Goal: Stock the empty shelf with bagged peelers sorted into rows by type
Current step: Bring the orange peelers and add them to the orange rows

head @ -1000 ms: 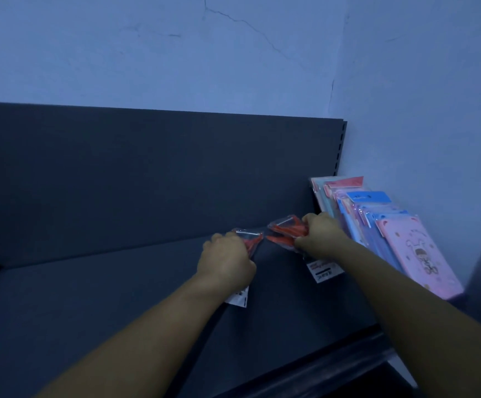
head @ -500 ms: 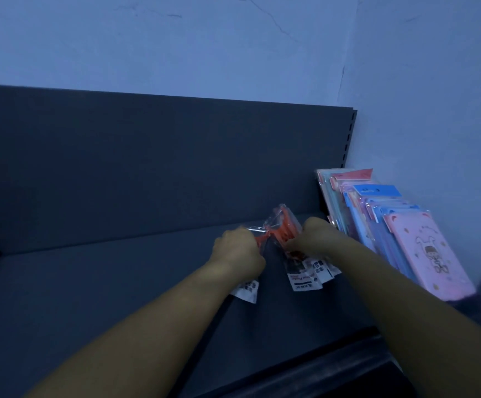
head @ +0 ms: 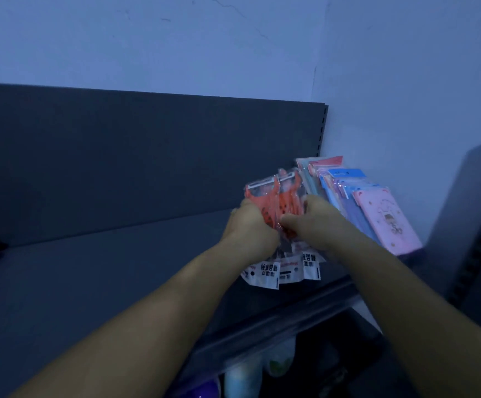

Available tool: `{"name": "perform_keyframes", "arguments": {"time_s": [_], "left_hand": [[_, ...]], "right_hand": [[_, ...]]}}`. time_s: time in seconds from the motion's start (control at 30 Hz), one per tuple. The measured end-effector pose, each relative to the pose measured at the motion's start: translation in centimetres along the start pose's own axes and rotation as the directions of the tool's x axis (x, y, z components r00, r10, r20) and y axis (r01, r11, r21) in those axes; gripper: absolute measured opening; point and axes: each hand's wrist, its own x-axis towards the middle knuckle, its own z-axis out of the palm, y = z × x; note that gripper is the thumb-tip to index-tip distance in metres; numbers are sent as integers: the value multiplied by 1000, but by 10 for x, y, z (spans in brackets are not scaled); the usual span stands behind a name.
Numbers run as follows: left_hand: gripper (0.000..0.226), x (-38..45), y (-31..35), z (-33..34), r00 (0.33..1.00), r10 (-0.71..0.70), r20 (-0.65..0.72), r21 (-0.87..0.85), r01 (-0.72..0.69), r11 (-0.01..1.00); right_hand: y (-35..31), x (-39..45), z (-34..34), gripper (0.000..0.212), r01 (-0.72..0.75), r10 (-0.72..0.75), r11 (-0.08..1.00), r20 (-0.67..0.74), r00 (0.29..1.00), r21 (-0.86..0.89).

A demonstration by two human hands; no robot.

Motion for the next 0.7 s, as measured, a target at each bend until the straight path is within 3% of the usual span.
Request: {"name": "perform_keyframes", "arguments": {"time_s": [0.23, 0.4, 0.47, 0.53, 0.6, 0.7], "left_hand": [[37, -101, 23, 6, 958, 222, 180, -182, -189, 965], [39, -178, 27, 19, 870, 356, 341, -305, -256, 917], [42, -205, 27, 31, 846, 366, 387, -346, -235, 908], [42, -230, 27, 44, 810, 353, 469, -372, -181, 910], [42, -253, 27, 59, 758, 347, 552, -371, -149, 916], [43, -286, 27, 84, 674, 343, 655, -354, -128, 926]], "right_hand": [[8, -128, -30, 26, -103, 119, 991, -199, 973, 87], [19, -230, -38, 36, -170, 227, 964, -301, 926, 202], [28, -268, -42, 43, -199, 268, 955, -350, 898, 222], [36, -304, -47, 38, -240, 323, 939, -395, 860, 246], [47, -338, -52, 28, -262, 367, 923, -441, 819, 282], [67, -383, -57, 31, -285, 454, 880, -499, 738, 379]]}}
